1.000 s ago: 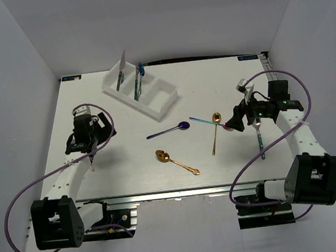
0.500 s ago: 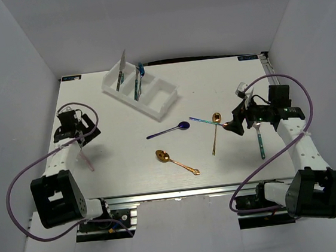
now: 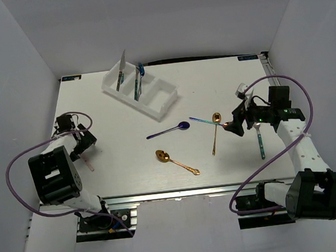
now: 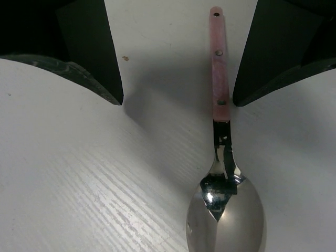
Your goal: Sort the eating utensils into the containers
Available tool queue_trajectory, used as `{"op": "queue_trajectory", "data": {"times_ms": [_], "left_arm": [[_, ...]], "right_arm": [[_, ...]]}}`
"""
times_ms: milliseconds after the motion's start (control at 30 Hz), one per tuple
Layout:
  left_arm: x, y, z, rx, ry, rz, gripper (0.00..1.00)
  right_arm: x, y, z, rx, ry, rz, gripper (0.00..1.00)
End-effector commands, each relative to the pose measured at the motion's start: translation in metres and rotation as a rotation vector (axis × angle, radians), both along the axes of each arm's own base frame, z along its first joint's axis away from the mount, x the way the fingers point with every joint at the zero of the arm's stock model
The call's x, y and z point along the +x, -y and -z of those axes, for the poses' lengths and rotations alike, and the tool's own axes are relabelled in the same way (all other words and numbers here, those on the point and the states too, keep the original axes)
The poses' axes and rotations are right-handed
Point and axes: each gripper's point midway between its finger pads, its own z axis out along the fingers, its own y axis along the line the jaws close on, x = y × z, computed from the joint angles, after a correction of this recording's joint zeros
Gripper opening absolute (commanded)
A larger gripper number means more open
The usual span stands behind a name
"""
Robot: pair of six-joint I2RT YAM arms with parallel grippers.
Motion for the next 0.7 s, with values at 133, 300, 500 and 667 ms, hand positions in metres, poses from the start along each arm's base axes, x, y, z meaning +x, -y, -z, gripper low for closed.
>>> {"op": "queue_trajectory", "data": {"times_ms": [133,300,500,667], "left_arm": [[-0.008,0.006,0.02,-0.052,-0.013,-0.026,0.95],[-0.014,0.008,0.031,-0.074,-0.022,-0.027,0.84],[-0.015,0.016,0.033,-0.118,-0.006,-0.021,0.63],[-0.008,0.03,0.029,-0.189,0.033,0.026,0.53]], "right_arm": [[0.006,0.003,0.004,-0.002,0.005,0.01,0.89],[0.009,0.007,0.011,-0.013,-0.013,0.036,0.89],[0.012,0.01,0.011,-0.012,-0.011,0.06,0.89],[0.011,0.01,0.01,0.001,-0.017,0.068,0.89]]}}
